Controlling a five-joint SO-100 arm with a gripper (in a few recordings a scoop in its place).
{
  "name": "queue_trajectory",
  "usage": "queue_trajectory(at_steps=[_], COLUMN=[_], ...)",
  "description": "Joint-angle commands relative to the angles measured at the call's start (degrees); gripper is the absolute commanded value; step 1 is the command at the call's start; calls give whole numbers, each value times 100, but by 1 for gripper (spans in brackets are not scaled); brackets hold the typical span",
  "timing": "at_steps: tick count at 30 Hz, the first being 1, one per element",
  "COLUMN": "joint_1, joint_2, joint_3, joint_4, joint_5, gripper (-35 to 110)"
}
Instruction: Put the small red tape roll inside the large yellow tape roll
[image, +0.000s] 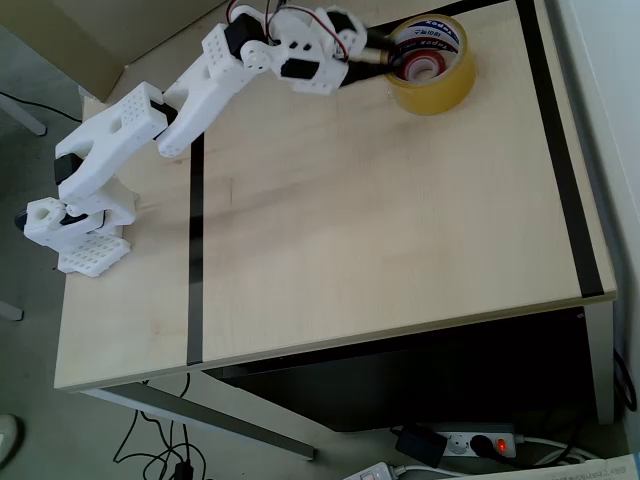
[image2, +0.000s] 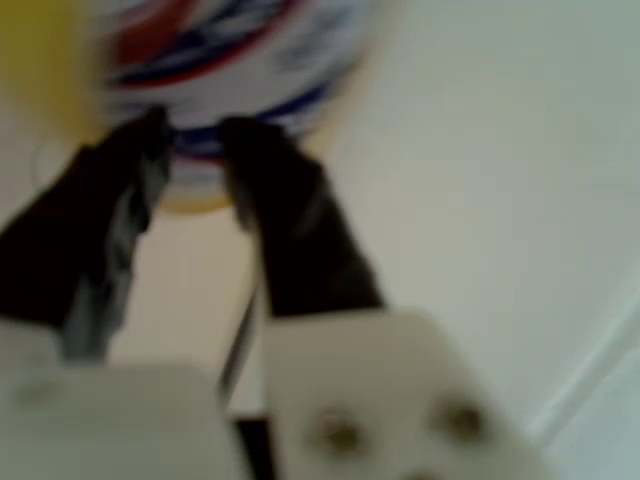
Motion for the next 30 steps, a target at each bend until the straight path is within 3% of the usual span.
queue_trajectory(at_steps=[1, 7, 15, 17, 20, 27, 30], joint_1=[334, 782, 1028, 958, 905, 1204, 1204], joint_2=[1433, 2461, 6451, 7831, 10345, 11988, 12533], joint_3=[-448, -431, 3788, 5774, 9527, 13184, 14054], joint_4=[1283, 3270, 3243, 2373, -35, -1854, -2127], joint_5=[-9, 88, 272, 299, 624, 703, 703], gripper=[0, 0, 0, 0, 0, 0, 0])
